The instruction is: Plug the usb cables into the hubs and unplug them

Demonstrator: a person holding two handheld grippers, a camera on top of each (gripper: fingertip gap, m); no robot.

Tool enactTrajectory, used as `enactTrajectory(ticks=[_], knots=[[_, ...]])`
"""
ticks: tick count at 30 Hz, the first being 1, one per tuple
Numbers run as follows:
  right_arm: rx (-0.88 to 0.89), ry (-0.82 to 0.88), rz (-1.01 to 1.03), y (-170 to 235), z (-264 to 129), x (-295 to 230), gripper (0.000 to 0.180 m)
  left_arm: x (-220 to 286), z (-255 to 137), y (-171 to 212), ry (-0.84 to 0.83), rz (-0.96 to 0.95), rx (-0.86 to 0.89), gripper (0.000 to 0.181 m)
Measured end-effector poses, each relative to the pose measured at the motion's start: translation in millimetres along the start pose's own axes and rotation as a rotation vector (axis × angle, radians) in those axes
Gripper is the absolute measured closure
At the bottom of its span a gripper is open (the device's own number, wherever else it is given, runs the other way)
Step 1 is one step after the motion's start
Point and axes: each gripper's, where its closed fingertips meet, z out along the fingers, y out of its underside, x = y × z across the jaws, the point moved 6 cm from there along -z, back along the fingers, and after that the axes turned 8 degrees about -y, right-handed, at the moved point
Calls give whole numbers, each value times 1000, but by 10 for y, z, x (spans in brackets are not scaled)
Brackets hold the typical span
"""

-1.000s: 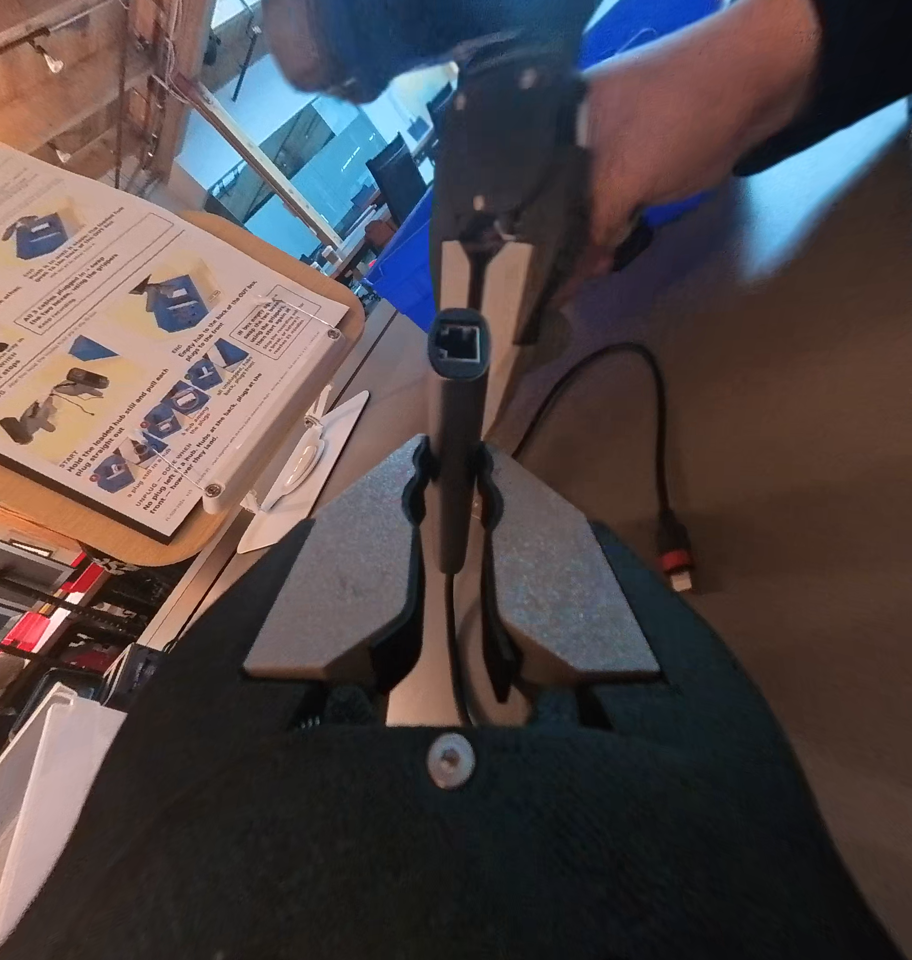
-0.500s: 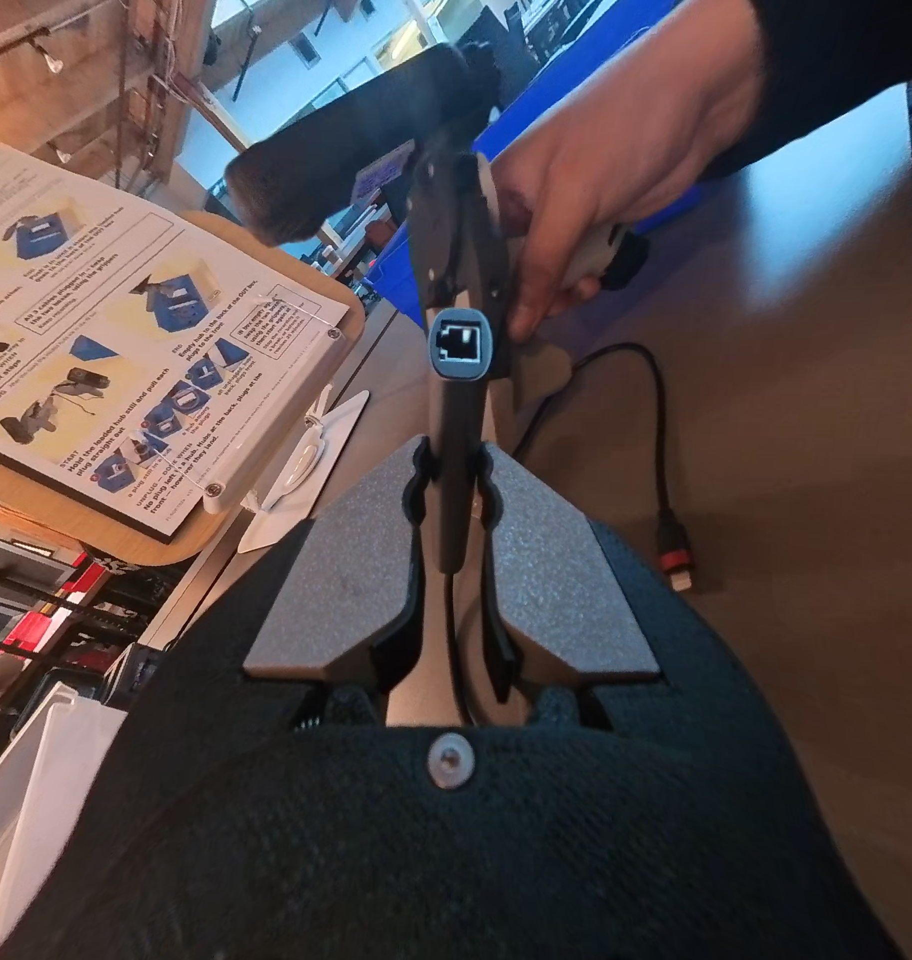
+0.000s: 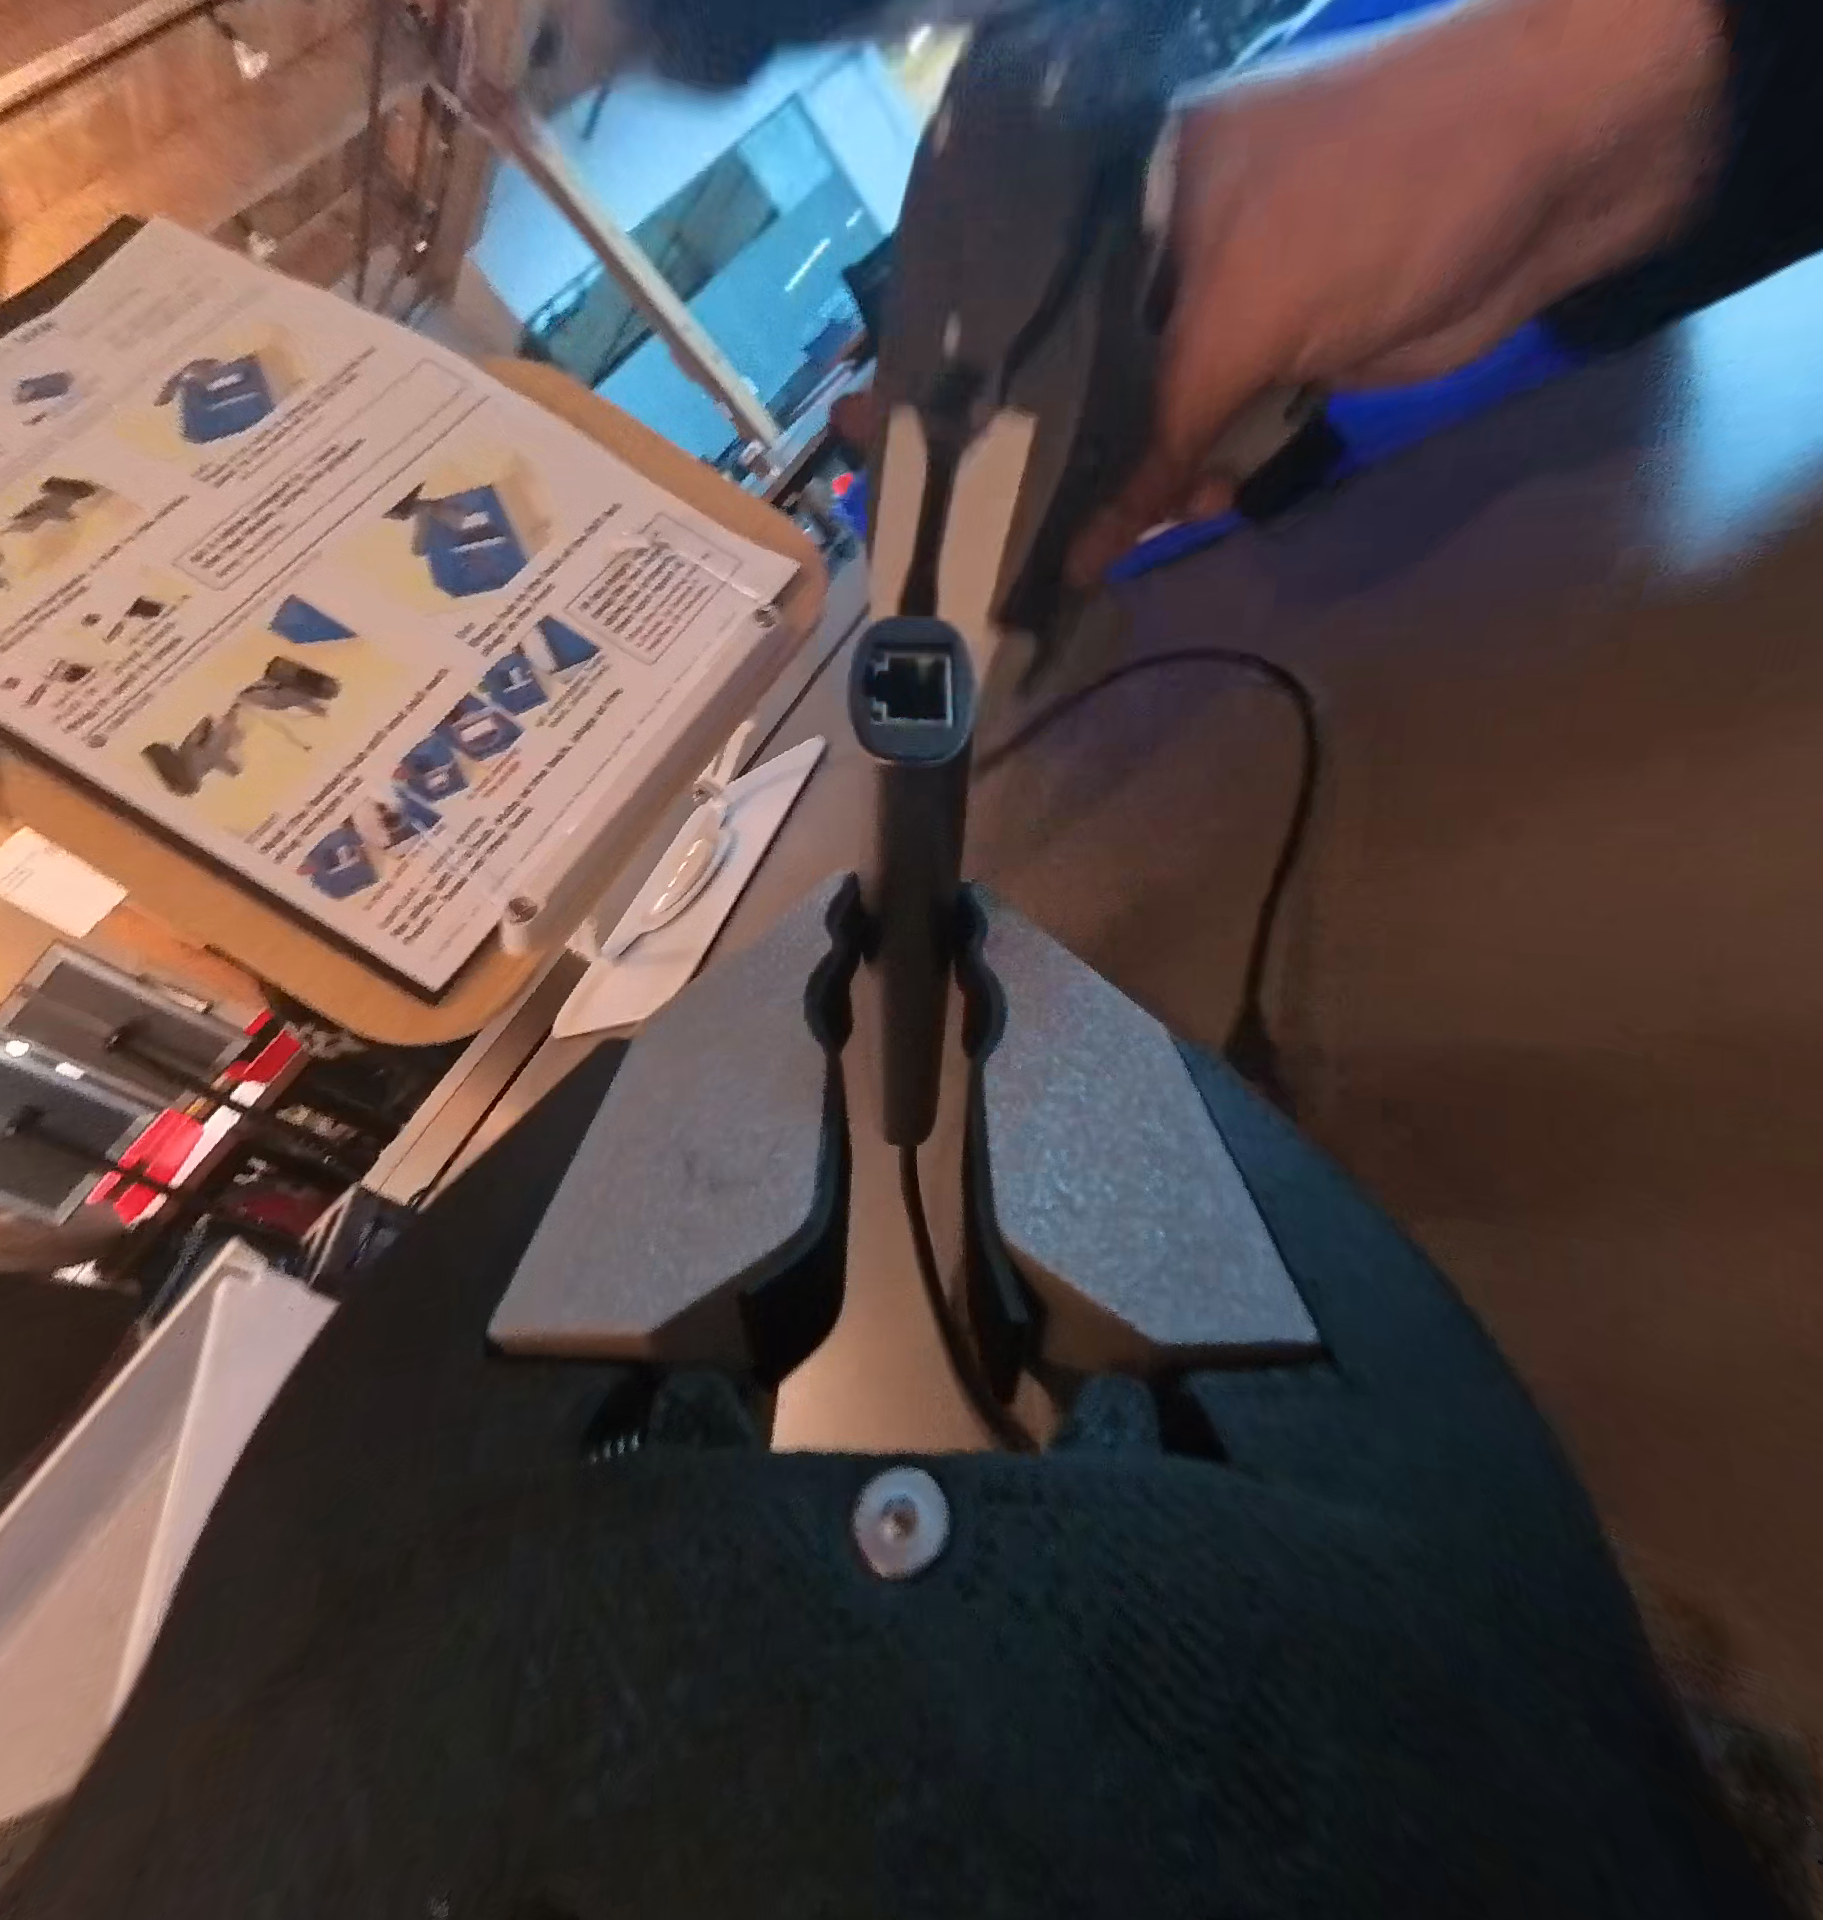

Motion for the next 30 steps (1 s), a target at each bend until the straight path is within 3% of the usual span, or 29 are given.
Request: enactTrajectory(ticks=[6, 9, 14, 16, 20, 24, 27, 30], knots=[[83, 568, -519, -584, -809, 150, 169, -135, -7, 61, -68, -58, -35, 167], [-29, 589, -762, -418, -698, -231, 169, -124, -10, 60, -73, -38, -40, 167], [-202, 504, -1008, 422, -338, -806, 169, -84, -4, 50, -60, -19, -41, 166], [-240, 378, -1004, 627, -270, -961, 174, -86, -3, 51, -54, -31, -40, 167], [-210, 207, -921, 672, -337, -1098, 165, 10, -28, -24, 27, -28, 23, 167], [-168, 61, -766, 640, -455, -1095, 146, 229, -73, -44, 135, 142, 70, 166], [-139, -16, -666, 659, -494, -1085, 143, 358, -175, -84, 184, 279, 160, 167], [-107, -49, -552, 647, -513, -1040, 148, 342, -220, -162, 167, 282, 222, 166]])
